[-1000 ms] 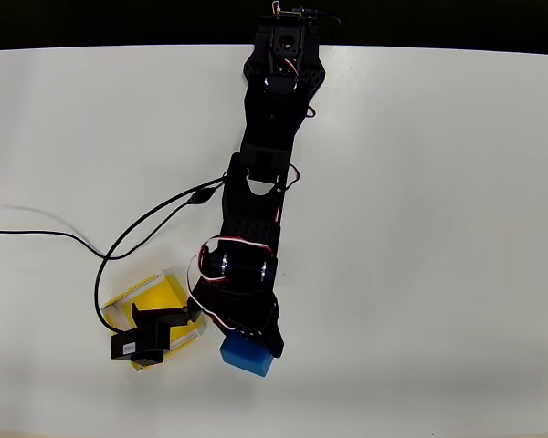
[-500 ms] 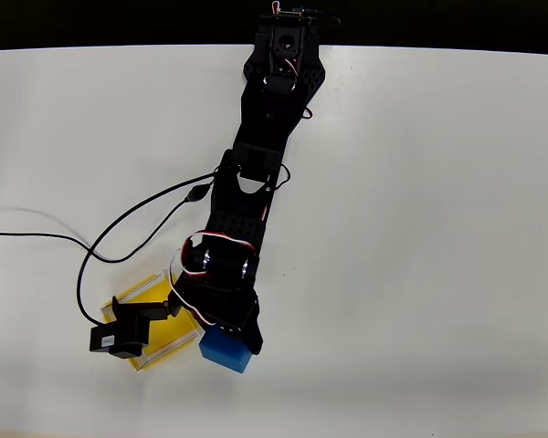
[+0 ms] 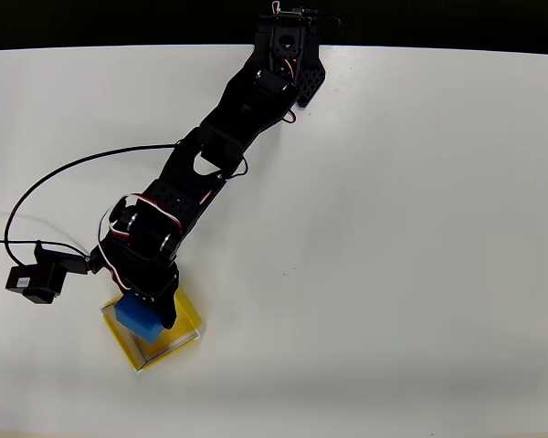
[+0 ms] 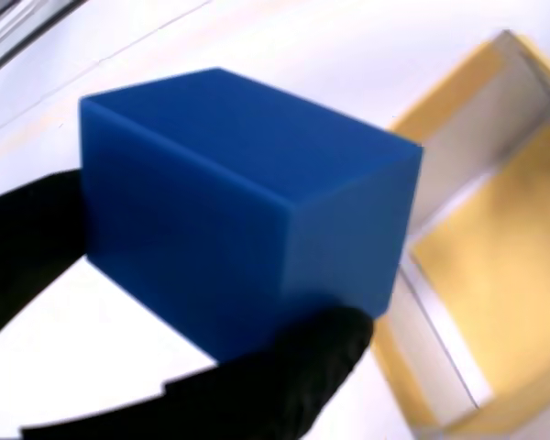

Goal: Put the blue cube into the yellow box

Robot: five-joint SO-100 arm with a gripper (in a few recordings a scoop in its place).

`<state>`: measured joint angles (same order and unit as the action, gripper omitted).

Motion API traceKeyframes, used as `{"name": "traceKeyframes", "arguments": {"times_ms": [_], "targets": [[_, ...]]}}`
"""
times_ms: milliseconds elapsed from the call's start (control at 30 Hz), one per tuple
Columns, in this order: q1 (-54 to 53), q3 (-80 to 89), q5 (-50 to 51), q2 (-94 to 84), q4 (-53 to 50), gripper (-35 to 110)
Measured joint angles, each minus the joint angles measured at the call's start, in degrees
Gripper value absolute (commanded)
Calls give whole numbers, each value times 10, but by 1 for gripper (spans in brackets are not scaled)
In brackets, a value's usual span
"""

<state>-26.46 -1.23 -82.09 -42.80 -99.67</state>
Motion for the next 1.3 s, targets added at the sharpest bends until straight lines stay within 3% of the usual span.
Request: {"name": "traceKeyframes", "arguments": {"times_ms": [1167,1233,1300], "targets": [[18,-49,60,166,-4,23],[20,-50,60,173,-4,28],[21,-50,60,178,-4,44]]}}
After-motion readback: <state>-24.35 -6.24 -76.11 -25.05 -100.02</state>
